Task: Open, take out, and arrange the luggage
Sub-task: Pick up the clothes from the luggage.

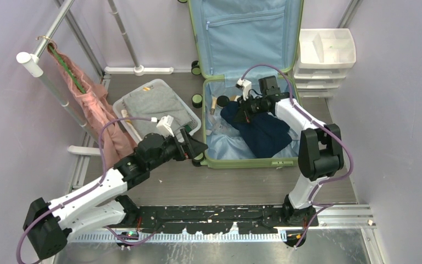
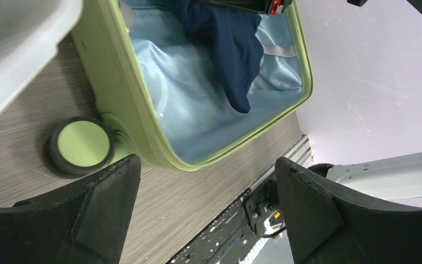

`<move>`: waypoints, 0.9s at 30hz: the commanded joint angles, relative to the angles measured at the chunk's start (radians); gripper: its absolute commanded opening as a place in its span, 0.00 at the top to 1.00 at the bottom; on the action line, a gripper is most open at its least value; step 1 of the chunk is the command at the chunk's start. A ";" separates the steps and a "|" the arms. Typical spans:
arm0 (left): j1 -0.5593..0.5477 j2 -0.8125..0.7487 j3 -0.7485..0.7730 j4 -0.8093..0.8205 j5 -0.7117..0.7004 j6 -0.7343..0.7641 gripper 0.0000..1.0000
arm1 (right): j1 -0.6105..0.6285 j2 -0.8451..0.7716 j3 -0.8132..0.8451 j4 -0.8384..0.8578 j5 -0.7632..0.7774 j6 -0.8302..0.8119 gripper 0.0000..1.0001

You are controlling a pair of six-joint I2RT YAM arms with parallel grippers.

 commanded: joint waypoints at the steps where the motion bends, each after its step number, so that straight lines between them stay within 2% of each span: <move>1: -0.051 0.066 0.082 0.094 -0.080 -0.052 0.08 | -0.014 -0.065 -0.003 0.060 -0.150 0.076 0.98; 12: -0.120 0.186 0.153 0.121 -0.310 -0.178 0.08 | -0.041 -0.095 -0.015 0.083 -0.270 0.110 0.99; 20: -0.122 0.275 0.264 -0.039 -0.449 -0.371 0.06 | -0.041 -0.130 -0.044 0.144 -0.331 0.158 0.99; 27: -0.122 0.394 0.353 -0.075 -0.492 -0.508 0.05 | -0.030 -0.151 -0.071 0.183 -0.362 0.169 0.99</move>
